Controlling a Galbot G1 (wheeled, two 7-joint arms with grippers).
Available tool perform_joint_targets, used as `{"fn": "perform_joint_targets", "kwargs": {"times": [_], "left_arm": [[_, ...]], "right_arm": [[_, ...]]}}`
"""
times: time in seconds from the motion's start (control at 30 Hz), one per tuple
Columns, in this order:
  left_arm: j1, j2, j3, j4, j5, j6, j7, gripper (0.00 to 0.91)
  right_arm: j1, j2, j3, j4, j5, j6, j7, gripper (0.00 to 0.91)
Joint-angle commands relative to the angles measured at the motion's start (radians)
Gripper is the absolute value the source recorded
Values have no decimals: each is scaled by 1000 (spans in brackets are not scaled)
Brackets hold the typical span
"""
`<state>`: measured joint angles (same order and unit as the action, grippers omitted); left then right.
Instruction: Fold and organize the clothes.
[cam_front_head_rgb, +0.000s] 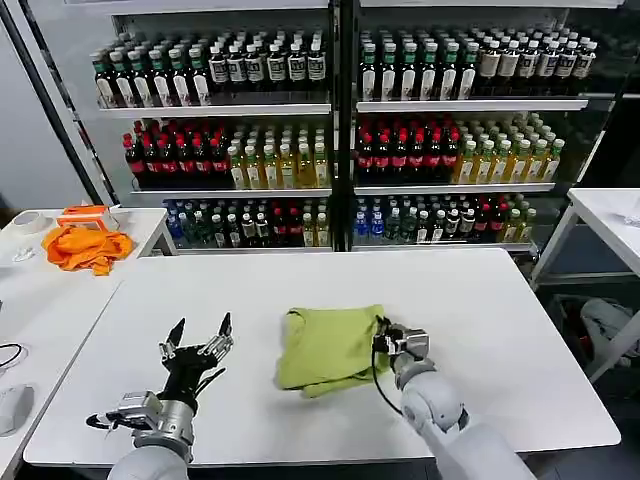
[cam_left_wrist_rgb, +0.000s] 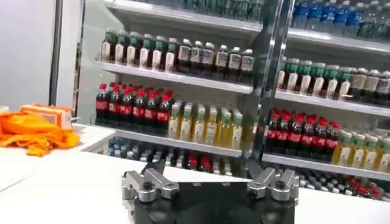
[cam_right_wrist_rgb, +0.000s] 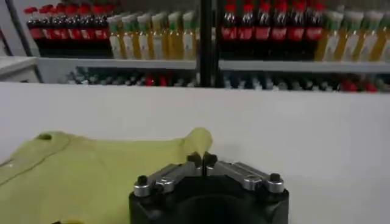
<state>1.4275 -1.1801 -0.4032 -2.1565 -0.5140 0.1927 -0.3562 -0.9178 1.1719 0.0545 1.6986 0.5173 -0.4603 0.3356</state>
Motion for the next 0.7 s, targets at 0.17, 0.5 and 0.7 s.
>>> {"fn": "perform_joint_targets", "kwargs": {"times": [0.17, 0.5, 0.7], "left_arm": [[6, -5, 19, -5, 12, 10, 13, 907], [15, 5, 53, -15, 136, 13, 32, 907], [27, 19, 48, -36, 134, 23, 42, 907]], "right_arm": [[-160, -42, 97, 50, -302, 248, -87, 907], [-500, 1, 321, 368, -360, 310, -93, 907], [-645, 40, 406, 460, -344, 348, -112, 907]]}}
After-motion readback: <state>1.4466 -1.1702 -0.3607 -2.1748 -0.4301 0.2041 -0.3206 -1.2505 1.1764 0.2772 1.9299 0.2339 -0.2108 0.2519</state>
